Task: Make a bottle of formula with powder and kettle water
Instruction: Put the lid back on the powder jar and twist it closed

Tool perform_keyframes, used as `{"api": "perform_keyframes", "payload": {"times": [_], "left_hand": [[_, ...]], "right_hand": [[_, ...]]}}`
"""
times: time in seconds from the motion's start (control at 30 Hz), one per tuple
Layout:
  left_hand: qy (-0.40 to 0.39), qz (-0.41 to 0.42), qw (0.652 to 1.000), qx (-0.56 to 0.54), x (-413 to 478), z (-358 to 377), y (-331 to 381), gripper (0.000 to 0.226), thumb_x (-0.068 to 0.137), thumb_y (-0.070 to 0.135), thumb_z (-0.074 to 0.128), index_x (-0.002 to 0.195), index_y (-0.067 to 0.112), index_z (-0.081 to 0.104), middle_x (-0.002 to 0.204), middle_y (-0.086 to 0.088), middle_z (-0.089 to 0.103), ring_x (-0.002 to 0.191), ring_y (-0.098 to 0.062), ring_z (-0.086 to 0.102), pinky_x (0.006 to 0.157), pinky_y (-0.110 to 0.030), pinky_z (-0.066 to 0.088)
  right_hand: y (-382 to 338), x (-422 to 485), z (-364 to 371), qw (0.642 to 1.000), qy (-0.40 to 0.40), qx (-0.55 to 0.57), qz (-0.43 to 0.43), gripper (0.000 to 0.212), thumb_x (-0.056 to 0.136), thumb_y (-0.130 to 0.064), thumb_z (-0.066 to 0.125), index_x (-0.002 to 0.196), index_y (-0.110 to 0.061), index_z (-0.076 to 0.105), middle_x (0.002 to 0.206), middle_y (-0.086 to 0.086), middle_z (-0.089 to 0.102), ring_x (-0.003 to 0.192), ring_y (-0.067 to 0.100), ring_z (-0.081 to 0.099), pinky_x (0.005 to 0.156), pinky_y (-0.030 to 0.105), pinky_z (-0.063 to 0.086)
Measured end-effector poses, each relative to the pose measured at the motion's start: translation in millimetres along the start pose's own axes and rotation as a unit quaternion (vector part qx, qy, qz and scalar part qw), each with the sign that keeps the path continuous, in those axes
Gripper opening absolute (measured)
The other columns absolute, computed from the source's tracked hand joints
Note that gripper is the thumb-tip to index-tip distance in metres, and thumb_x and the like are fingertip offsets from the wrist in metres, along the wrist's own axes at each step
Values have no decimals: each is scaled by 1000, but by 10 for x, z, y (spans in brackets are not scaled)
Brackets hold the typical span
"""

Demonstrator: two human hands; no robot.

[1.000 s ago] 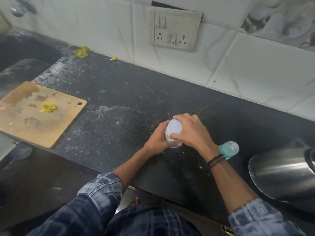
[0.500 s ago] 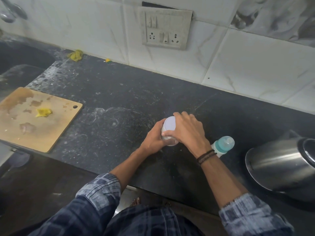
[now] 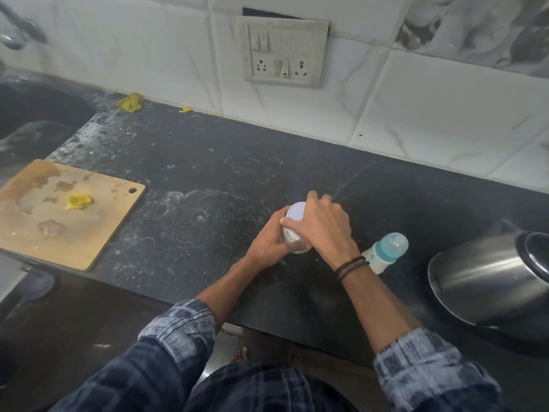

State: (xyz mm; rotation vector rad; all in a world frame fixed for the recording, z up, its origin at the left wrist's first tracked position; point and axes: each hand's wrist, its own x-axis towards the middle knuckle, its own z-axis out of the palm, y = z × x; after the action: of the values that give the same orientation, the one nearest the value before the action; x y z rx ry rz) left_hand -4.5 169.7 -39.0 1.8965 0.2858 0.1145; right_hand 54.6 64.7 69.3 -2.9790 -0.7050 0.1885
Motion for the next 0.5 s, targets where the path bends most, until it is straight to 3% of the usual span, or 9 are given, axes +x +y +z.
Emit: {"api": "perform_keyframes", "payload": {"times": [0.17, 0.23, 0.33, 0.4, 0.5], "left_hand": [[-4, -1, 1000, -11, 9, -14, 6, 75, 77, 8, 85, 117, 54, 41, 120, 23, 55, 105, 17, 54, 85, -7, 44], [-6, -2, 1000, -10, -5, -15, 31, 75, 76, 15, 85, 121, 54, 40, 125, 22, 53, 113, 11, 53, 93, -14, 45], [-10, -13, 1000, -7, -18, 6, 12, 79, 70, 36, 83, 134, 45, 37, 135, 12, 51, 122, -7, 53, 104, -34, 46], [-12, -19, 1000, -13, -20, 20, -6, 83, 69, 41, 83, 137, 42, 35, 136, 12, 49, 121, -6, 53, 104, -34, 46], [-10, -14, 1000, -14, -20, 26, -8, 83, 71, 40, 84, 137, 41, 35, 137, 11, 48, 122, -6, 52, 105, -35, 47]], "right_hand": [[-21, 34, -27, 1000, -8, -12, 19, 87, 82, -77, 61, 137, -10, 47, 132, 16, 59, 115, 33, 63, 86, 39, 53], [6, 23, -49, 1000, -16, -14, -6, 89, 81, -74, 64, 142, -13, 45, 138, 14, 53, 121, 33, 58, 89, 41, 53], [101, 21, -113, 995, -54, 9, -82, 84, 83, -55, 77, 151, -23, 41, 147, 5, 45, 129, 30, 50, 97, 44, 50], [148, 28, -142, 991, -81, 20, -103, 81, 81, -42, 83, 151, -27, 44, 148, 1, 48, 129, 27, 51, 101, 44, 50], [160, 22, -135, 992, -80, 29, -95, 78, 79, -41, 85, 147, -29, 49, 141, 1, 52, 124, 26, 54, 99, 43, 51]]}}
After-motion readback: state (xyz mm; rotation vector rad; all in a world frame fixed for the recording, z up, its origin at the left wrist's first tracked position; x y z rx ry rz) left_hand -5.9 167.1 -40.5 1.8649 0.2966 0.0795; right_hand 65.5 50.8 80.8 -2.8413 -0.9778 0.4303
